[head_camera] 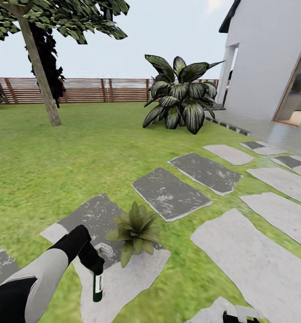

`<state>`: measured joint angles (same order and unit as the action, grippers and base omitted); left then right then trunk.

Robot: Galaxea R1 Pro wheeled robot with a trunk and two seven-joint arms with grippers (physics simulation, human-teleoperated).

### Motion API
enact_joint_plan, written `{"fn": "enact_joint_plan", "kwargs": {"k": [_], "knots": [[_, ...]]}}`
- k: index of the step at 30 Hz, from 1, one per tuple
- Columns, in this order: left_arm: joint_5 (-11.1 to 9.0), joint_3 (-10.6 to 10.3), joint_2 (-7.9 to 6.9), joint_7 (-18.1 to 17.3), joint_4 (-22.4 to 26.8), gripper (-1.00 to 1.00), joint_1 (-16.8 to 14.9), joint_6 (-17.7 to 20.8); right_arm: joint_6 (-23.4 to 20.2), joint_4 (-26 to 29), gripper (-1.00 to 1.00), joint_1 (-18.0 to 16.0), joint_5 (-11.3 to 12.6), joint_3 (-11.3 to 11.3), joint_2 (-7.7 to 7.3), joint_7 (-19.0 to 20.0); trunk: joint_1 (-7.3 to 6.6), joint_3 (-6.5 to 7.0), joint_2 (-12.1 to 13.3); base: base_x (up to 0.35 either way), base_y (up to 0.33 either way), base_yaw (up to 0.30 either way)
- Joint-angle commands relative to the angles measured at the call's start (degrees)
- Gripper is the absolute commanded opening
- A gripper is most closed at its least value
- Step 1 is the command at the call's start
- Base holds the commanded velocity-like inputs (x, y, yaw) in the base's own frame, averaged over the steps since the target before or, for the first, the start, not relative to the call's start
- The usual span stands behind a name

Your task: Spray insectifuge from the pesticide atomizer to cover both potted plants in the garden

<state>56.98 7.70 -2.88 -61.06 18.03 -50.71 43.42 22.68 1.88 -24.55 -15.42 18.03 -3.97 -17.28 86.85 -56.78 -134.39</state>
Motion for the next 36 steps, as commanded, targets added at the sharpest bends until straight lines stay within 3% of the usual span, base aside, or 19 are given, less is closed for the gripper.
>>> {"fn": "enact_joint_plan", "kwargs": {"k": [1, 6, 11, 13, 18, 26, 32, 36], "knots": [[0.3, 0.55, -0.3, -0.47, 0.09, -1.0, 0.06, 0.53, 0.17, -0.11, 1.0, -0.06, -0.59, 0.43, 0.01, -0.21, -0.01, -0.05, -0.02, 0.0, 0.0, -0.283], [0.72, 0.42, -0.72, -0.49, 0.08, -1.0, 0.17, 0.69, 0.17, -0.1, 1.0, -0.06, -0.58, 0.43, 0.01, -0.21, -0.01, -0.05, -0.02, 0.0, 0.0, -0.284], [6.58, 0.52, -0.66, -0.55, 0.14, -1.0, 0.15, 0.87, 0.17, -0.04, 1.0, -0.06, -0.58, 0.44, -0.08, -0.21, -0.01, -0.05, -0.02, 0.006, 0.0, -0.251], [7.3, 0.56, -0.76, -0.55, 0.15, -1.0, 0.17, 1.08, 0.17, -0.03, 1.0, -0.06, -0.58, 0.43, -0.08, -0.21, -0.01, -0.05, -0.02, 0.149, 0.046, -0.071], [7.68, 0.44, -0.67, -0.55, 0.11, -1.0, 0.17, 3.27, 0.17, -0.03, 1.0, -0.06, -0.58, 0.43, -0.02, -0.21, -0.01, -0.05, -0.02, 0.283, 0.116, -0.012], [7.79, 0.48, -0.53, -0.12, -0.58, -1.0, 0.57, 3.45, 0.17, -0.03, 1.0, -0.06, -0.58, 0.43, 0.06, -0.21, -0.01, -0.34, -0.02, 0.297, 0.103, 0.071], [7.71, 0.48, -0.57, 0.8, 0.04, -1.0, 4.31, 3.34, 0.17, -0.1, 1.0, -0.06, -0.77, 0.43, -0.26, -0.22, -0.01, -0.55, -0.02, 0.24, 0.024, 0.073], [7.72, 0.55, -0.4, 1.05, -0.13, -1.0, 4.87, 3.34, 0.17, -0.2, 1.0, -0.06, -0.84, 0.43, -0.5, -0.07, -0.01, -0.55, -0.02, 0.051, 0.001, 0.003]]}}
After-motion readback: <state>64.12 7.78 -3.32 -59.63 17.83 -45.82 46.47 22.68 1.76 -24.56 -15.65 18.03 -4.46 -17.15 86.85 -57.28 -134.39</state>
